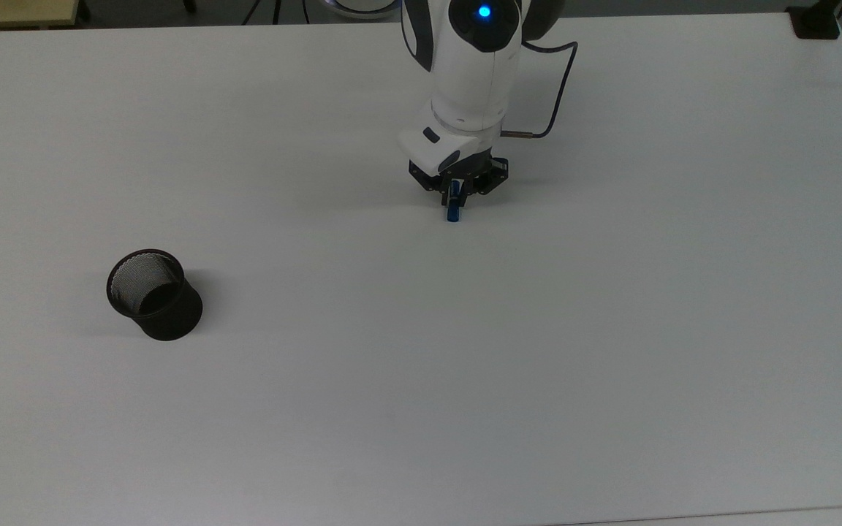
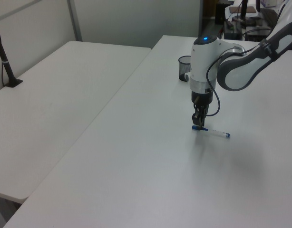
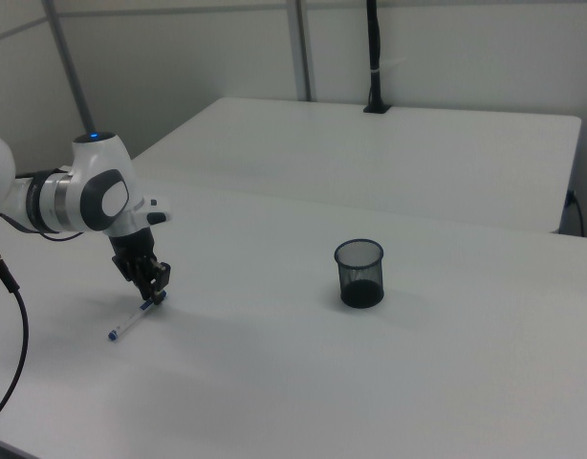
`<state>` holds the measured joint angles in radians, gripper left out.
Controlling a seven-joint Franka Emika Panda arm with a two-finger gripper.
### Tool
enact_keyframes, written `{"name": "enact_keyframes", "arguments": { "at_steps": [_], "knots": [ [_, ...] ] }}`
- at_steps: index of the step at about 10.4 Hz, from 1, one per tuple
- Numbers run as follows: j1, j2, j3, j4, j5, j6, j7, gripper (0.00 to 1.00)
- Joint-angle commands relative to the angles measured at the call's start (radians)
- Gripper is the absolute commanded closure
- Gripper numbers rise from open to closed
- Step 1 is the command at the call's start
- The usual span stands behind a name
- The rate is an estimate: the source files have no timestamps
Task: Insert the marker
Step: 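Close the gripper on the marker near its blue cap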
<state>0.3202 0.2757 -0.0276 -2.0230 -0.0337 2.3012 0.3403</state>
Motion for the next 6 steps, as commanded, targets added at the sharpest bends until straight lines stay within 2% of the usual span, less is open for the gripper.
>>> {"name": "enact_keyframes", "arguments": {
  "at_steps": [1, 6],
  "knots": [
    [-0.009, 0.017, -0.002, 0.017, -0.023, 0.026, 0.022, 0.52],
    [-0.004, 0.036, -0.002, 0.024, -0.025, 0.050, 0.023, 0.61]
  ]
}}
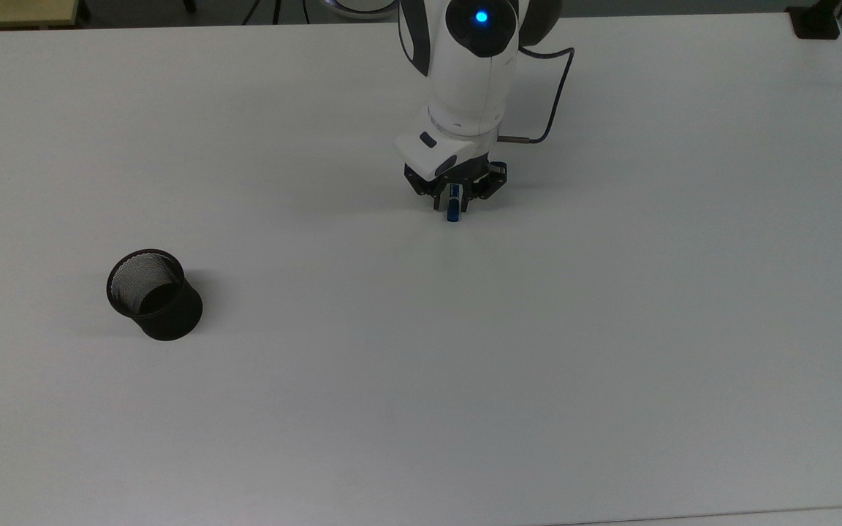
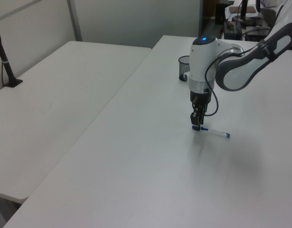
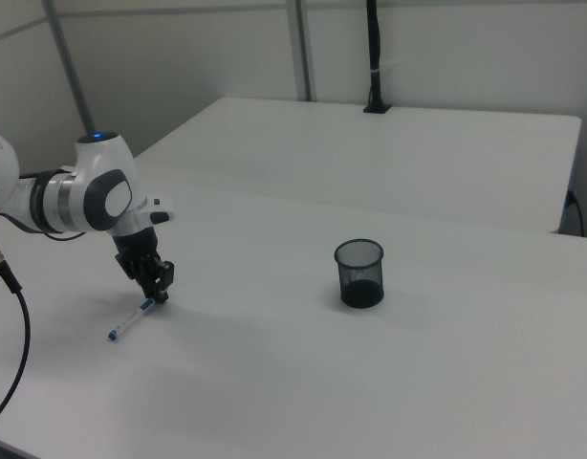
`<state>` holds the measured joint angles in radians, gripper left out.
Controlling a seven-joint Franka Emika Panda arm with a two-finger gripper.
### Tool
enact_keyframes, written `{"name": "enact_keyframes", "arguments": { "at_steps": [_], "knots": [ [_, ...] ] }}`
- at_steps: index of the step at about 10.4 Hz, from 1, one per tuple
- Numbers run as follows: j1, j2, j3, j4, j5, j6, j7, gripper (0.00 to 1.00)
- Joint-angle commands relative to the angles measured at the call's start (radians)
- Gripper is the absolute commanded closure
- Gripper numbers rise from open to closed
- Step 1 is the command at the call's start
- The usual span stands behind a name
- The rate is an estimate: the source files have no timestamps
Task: Insert the marker
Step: 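Close the gripper on the marker near its blue cap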
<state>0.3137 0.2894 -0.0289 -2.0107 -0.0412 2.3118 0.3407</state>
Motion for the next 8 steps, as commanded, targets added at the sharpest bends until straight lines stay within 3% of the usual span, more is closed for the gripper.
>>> {"name": "enact_keyframes", "arguments": {
  "at_steps": [1, 4, 8],
  "knots": [
    [0.002, 0.031, 0.000, 0.015, -0.017, 0.040, 0.023, 0.61],
    [0.001, 0.037, 0.000, 0.026, -0.019, 0.040, 0.024, 0.60],
    [0.001, 0.036, 0.000, 0.026, -0.019, 0.038, 0.023, 0.80]
  ]
}}
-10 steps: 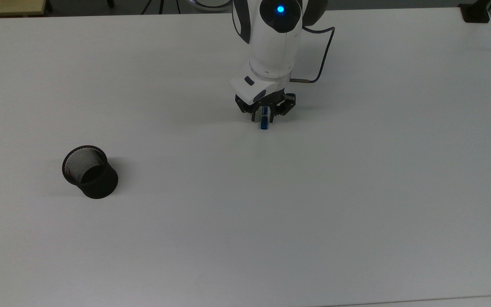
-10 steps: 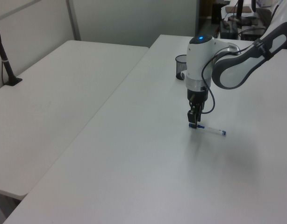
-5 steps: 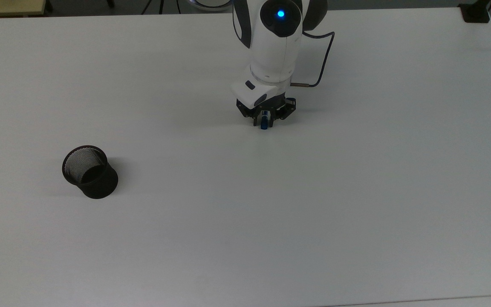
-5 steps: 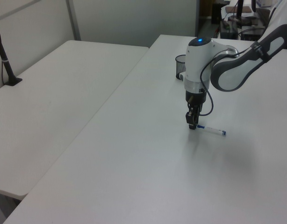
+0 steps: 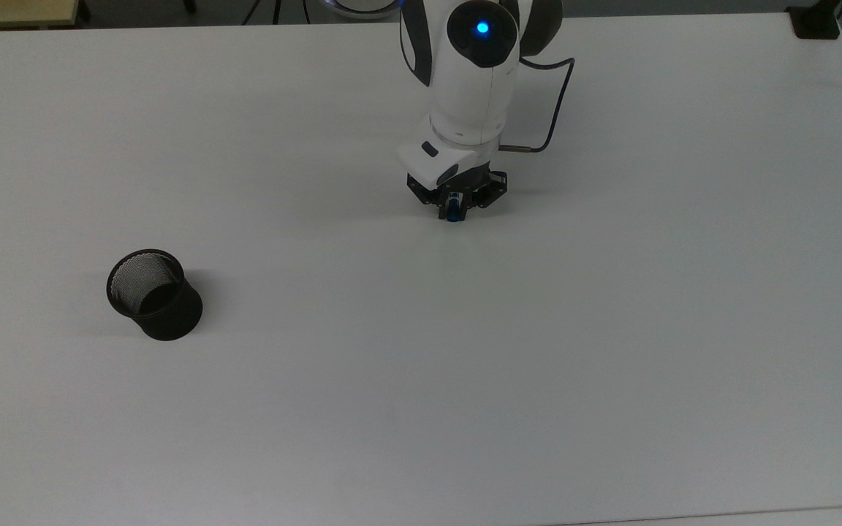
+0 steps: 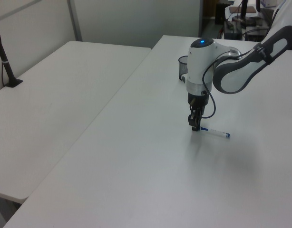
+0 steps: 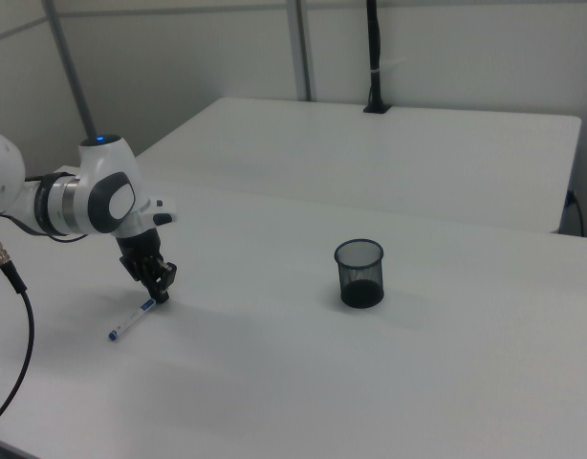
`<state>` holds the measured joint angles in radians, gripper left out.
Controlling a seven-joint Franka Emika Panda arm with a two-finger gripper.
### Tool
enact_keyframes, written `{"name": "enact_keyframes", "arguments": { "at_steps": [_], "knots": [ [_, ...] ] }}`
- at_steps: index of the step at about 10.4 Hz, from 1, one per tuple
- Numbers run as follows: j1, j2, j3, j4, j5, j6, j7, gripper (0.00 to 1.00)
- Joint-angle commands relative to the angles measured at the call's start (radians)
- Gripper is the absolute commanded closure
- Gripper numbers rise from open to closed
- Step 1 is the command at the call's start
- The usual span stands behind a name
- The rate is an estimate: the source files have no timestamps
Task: Insert the marker
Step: 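Lift the marker and carry it over the black mesh pen cup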
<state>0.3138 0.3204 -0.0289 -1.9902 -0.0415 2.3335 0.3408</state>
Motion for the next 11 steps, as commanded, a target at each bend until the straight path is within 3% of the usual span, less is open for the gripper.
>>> {"name": "enact_keyframes", "arguments": {
  "at_steps": [1, 4, 8, 11],
  "knots": [
    [-0.001, 0.005, 0.000, 0.016, -0.018, 0.010, 0.023, 0.82],
    [-0.025, -0.003, -0.002, 0.082, -0.017, -0.011, 0.027, 0.84],
    [-0.197, -0.029, -0.022, 0.292, -0.018, -0.088, 0.030, 0.84],
    [-0.315, -0.064, -0.112, 0.398, -0.058, -0.068, 0.030, 0.83]
  ]
}}
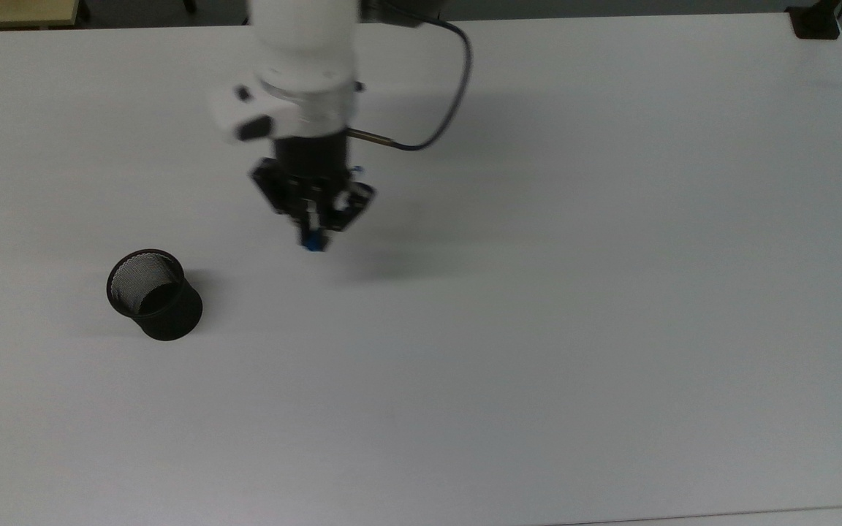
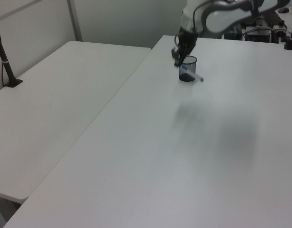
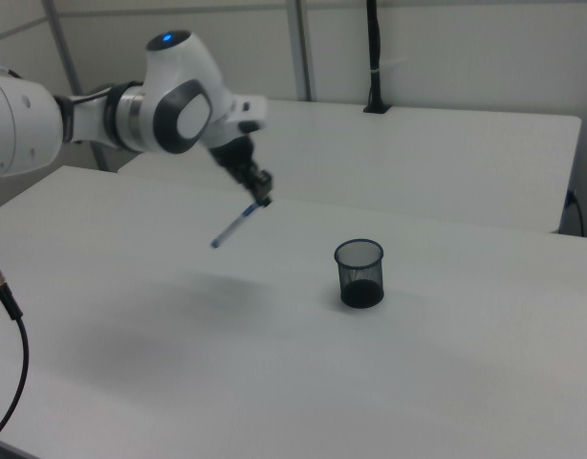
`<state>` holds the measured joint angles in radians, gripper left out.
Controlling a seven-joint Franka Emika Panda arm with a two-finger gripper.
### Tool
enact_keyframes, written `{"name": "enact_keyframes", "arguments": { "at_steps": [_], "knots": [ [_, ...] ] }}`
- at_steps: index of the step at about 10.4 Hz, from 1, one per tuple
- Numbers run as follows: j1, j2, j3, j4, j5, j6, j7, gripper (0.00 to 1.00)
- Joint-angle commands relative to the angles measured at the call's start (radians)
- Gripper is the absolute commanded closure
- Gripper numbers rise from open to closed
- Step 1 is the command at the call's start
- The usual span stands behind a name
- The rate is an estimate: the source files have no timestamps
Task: Insert the marker
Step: 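Lift the marker and carry it over the black mesh pen cup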
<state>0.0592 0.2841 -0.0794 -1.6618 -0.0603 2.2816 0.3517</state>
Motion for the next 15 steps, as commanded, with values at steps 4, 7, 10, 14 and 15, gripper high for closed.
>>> {"name": "enact_keyframes", "arguments": {
  "at_steps": [4, 7, 10, 14, 15],
  "knots": [
    [-0.156, -0.013, -0.112, 0.058, -0.079, 0.321, 0.039, 0.83],
    [-0.186, 0.013, -0.112, -0.039, -0.121, 0.559, 0.038, 0.83],
    [-0.190, 0.078, -0.112, -0.033, -0.144, 0.617, 0.039, 0.82],
    [-0.194, 0.148, -0.112, -0.022, -0.205, 0.673, 0.039, 0.80],
    [-0.200, 0.173, -0.112, -0.022, -0.216, 0.708, 0.039, 0.80]
  ]
}}
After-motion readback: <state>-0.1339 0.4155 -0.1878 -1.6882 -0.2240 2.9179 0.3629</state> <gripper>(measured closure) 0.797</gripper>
